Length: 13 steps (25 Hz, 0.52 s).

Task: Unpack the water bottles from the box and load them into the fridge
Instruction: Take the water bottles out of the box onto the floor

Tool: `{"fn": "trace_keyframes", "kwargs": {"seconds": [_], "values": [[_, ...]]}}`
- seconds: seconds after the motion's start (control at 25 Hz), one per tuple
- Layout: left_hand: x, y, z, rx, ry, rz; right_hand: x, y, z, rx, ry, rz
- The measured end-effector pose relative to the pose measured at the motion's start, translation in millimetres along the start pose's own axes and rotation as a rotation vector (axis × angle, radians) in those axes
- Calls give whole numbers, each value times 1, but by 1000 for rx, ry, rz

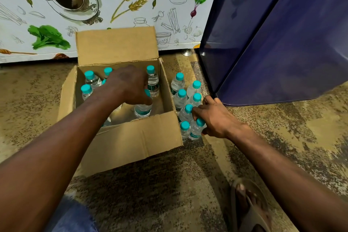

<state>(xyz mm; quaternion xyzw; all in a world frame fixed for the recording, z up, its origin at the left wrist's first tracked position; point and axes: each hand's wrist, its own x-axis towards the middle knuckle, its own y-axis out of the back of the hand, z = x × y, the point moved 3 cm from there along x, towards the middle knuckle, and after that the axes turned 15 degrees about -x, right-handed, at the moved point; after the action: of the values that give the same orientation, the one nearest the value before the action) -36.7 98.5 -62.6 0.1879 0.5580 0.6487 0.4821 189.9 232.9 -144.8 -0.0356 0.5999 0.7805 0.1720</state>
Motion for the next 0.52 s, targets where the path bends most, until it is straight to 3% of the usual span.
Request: {"fn": "trace_keyframes", "kwargs": {"seconds": [0.08, 0.2, 0.4, 0.52], "values": [[-2, 3, 4, -32, -34, 64, 3, -1, 3, 24, 9, -25], [-6, 8, 8, -163, -88, 187, 6, 19, 22, 253, -35, -45], [-15, 16, 19, -355, -286, 407, 6, 88, 43, 824, -136, 320], [-18, 24, 29, -317, -391, 523, 22, 110, 32, 867, -58, 337]]}}
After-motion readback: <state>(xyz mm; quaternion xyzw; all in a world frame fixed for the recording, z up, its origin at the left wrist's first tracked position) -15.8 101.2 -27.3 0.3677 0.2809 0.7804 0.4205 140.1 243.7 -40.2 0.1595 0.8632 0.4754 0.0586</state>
